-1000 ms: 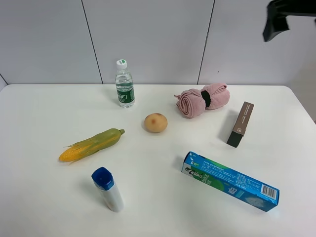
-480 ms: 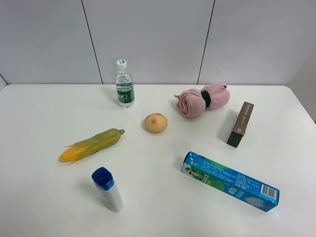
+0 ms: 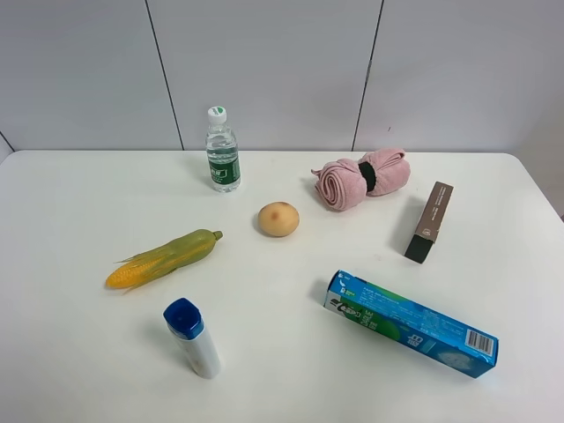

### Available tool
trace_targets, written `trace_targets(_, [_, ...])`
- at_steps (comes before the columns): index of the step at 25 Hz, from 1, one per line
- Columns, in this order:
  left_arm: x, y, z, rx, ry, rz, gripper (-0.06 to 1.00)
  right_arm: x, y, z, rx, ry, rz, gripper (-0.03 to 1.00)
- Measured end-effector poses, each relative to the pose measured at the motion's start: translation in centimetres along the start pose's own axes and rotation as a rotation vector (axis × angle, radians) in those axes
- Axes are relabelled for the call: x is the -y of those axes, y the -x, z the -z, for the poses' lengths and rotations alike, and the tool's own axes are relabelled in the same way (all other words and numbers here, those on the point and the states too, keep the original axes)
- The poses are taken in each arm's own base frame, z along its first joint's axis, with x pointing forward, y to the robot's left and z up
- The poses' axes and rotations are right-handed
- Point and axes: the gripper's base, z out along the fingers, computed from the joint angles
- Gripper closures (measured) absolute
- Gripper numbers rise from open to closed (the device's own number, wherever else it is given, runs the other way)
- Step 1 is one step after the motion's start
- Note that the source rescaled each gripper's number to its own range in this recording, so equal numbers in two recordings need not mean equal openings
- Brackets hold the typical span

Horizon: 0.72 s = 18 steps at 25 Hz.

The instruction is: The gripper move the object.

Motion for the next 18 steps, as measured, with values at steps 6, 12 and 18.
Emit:
trace_targets(6, [0.0,0.0,0.0,0.0,0.0,0.0,-0.06,-0.6,-6.7,2.1,0.166,-0.018,-0.09,-0.03])
trace_targets(12, [0.0,0.0,0.0,0.0,0.0,0.0,-0.06,-1.6,-8.6,0.6,0.219,0.049,-0.232,-0.03])
trace_targets(18, [0.0,0.0,0.0,0.0,0.0,0.0,-0.06,-2.2,-9.2,-1.6,0.182,0.07,-0.205,-0.03])
